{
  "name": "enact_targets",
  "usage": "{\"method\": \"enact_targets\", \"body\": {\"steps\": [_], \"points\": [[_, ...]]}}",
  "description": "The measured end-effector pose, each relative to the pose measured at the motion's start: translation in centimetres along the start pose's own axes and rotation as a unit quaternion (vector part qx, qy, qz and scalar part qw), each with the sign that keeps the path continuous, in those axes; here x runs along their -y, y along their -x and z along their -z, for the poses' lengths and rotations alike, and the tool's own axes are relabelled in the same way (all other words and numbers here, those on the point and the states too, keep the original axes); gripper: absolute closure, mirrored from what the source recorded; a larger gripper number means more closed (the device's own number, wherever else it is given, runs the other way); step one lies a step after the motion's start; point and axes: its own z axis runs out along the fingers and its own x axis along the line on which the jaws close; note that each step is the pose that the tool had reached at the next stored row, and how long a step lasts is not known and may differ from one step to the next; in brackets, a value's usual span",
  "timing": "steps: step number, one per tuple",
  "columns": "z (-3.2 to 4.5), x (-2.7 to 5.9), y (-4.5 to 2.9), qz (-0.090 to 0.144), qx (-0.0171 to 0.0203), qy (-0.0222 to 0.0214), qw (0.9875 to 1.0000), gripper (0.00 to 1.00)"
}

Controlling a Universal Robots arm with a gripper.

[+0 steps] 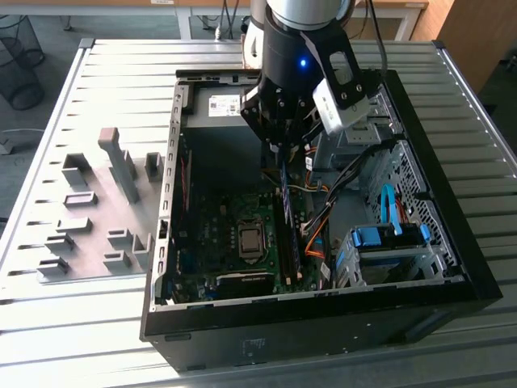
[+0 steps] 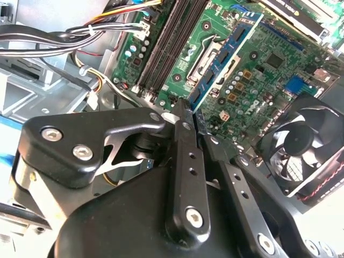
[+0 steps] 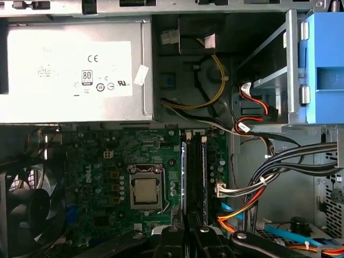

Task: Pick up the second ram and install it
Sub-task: 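Insert the second ram into the second slot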

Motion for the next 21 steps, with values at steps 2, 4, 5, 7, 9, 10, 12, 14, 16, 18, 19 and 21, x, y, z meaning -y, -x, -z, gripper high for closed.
{"method": "enact_targets", "body": {"steps": [2,4,5,7,9,10,12,14,16,18,19,21], "points": [[-0.29,-0.01,0.12,0.0,0.0,-0.0002,1.0,0.86],[-0.62,-0.02,0.31,0.006,0.0,-0.0001,1.0,0.86],[-0.8,-0.02,0.42,0.008,0.0,-0.0002,1.0,0.86],[-1.17,-0.03,0.51,0.009,0.0,-0.0004,1.0,0.86],[-1.49,-0.04,0.51,0.01,0.0,-0.0004,1.0,0.86],[-1.6,-0.04,0.51,0.01,0.0,-0.0004,0.9999,0.86],[-1.81,-0.04,0.51,0.011,0.0,-0.0004,0.9999,0.86],[-2.04,-0.04,0.51,0.015,0.0,-0.0004,0.9999,0.86],[-2.22,-0.03,0.51,0.026,0.0001,-0.0004,0.9997,0.86],[-2.38,-0.03,0.52,0.037,0.0002,-0.0004,0.9993,0.86],[-2.45,-0.03,0.52,0.038,0.0002,-0.0004,0.9993,0.86],[-2.64,-0.03,0.51,0.038,0.0002,-0.0004,0.9993,0.86]]}}
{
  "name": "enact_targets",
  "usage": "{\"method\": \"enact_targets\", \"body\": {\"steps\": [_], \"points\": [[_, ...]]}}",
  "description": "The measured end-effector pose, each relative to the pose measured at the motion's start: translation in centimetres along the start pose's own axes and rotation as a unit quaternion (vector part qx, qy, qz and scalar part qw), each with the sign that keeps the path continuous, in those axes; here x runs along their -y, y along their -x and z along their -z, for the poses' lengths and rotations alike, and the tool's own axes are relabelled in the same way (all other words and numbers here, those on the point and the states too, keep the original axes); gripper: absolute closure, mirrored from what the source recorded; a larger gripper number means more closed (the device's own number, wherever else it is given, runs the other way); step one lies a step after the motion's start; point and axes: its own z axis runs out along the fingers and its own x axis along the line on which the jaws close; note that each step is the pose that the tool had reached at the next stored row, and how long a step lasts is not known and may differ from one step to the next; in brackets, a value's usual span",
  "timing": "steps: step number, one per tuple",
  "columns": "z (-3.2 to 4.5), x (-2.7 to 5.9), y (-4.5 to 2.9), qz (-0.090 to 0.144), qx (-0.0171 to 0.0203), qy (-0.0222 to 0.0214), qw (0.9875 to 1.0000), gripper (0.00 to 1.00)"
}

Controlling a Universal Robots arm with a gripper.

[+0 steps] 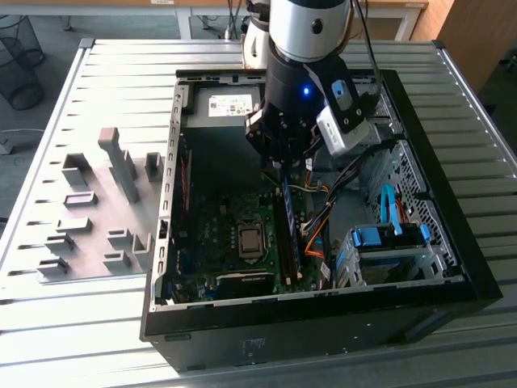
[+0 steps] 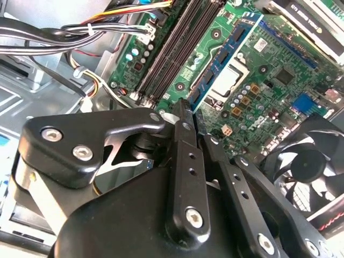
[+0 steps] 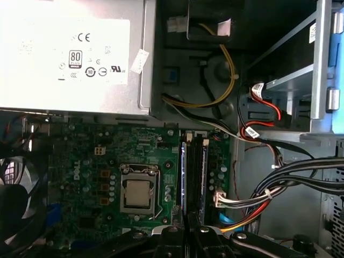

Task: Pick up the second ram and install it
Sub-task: 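Insert the second ram into the second slot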

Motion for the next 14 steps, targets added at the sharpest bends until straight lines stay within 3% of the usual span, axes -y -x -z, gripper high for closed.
{"method": "enact_targets", "body": {"steps": [9,14], "points": [[-1.15,-0.01,0.0,0.0,0.0,0.0,1.0,0.86],[-1.26,-0.01,0.0,0.0,0.0,0.0,1.0,0.86]]}}
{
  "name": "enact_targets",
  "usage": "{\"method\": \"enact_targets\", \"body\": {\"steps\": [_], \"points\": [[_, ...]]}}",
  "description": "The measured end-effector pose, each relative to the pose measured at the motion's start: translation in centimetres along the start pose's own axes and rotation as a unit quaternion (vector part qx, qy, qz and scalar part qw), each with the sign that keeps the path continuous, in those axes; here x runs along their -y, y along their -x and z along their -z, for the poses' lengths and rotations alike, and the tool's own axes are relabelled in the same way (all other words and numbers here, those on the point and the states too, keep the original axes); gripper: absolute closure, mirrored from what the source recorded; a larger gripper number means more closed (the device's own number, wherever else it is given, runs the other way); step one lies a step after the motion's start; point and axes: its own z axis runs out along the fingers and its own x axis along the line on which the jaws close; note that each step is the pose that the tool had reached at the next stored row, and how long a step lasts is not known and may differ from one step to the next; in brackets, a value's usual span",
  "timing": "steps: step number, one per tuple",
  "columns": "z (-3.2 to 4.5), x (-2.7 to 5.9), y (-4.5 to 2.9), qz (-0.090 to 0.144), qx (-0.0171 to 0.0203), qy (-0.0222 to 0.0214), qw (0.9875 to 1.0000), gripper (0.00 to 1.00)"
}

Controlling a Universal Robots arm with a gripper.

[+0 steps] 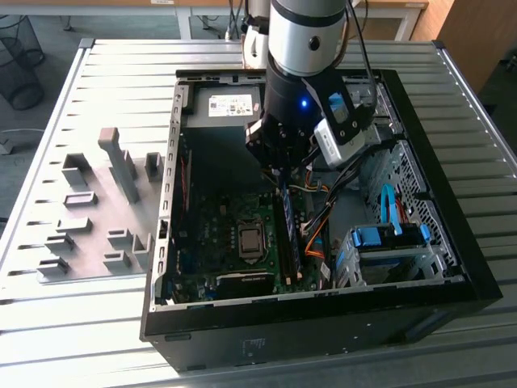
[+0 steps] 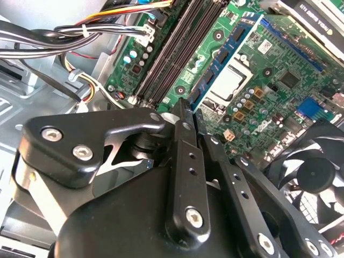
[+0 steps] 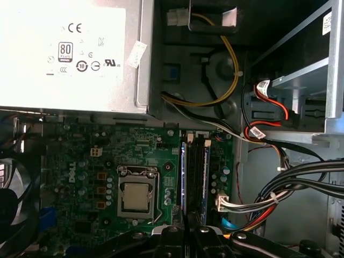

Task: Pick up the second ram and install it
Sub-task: 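Insert the second ram into the second slot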

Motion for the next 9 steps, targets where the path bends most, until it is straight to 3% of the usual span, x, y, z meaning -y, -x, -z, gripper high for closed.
{"method": "enact_targets", "body": {"steps": [9], "points": [[-0.08,0.0,-0.01,0.0,0.0,0.0,1.0,0.86]]}}
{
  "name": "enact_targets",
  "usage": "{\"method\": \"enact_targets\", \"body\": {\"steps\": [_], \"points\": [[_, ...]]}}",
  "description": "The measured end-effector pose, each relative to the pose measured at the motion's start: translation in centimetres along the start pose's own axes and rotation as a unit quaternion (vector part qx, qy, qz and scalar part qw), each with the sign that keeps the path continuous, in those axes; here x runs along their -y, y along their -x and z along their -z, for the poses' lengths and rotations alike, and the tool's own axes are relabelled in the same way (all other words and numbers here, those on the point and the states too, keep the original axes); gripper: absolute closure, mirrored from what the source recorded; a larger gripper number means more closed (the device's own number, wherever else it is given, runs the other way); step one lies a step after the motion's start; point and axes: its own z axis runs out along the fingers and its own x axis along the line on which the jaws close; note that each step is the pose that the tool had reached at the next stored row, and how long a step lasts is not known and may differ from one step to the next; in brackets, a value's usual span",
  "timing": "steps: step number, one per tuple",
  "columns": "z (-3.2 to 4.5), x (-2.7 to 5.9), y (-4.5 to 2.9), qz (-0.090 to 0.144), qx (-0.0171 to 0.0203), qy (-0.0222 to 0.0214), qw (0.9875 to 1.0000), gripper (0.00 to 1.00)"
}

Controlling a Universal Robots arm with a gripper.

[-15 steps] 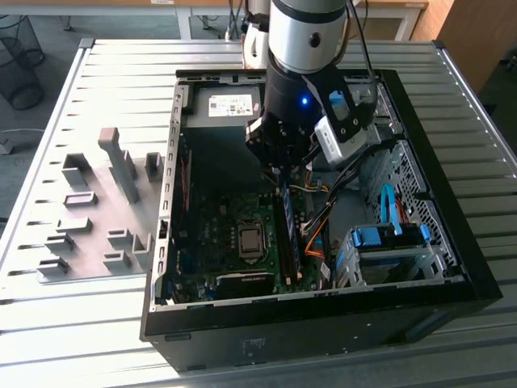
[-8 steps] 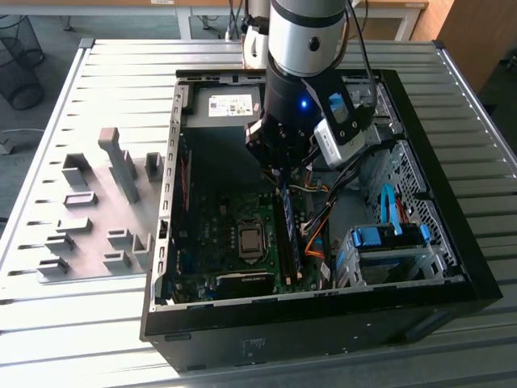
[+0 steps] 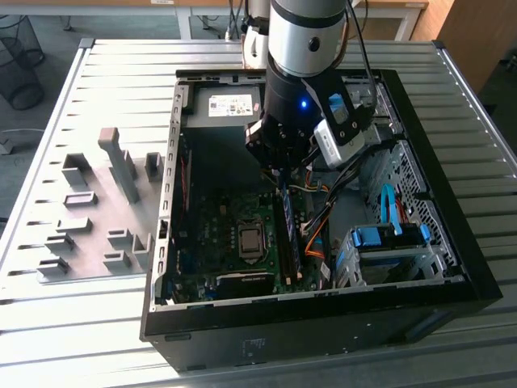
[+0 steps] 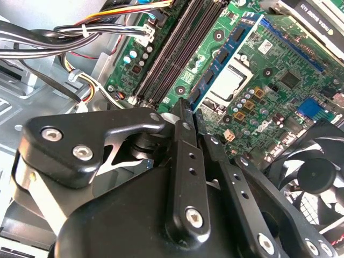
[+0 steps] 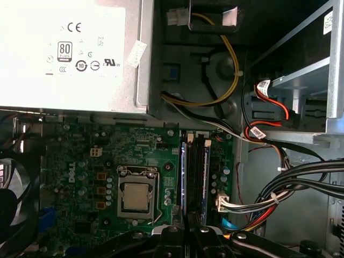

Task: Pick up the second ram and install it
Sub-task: 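Insert the second ram into the second slot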

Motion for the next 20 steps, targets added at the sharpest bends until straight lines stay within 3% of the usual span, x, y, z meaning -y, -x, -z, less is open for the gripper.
{"method": "enact_targets", "body": {"steps": [5,15,20], "points": [[-0.11,0.0,0.0,0.0,-0.0002,0.0003,1.0,0.86],[-1.89,-0.01,0.22,-0.008,-0.001,0.0,1.0,0.86],[-1.96,0.0,0.25,-0.008,-0.0011,0.0,1.0,0.86]]}}
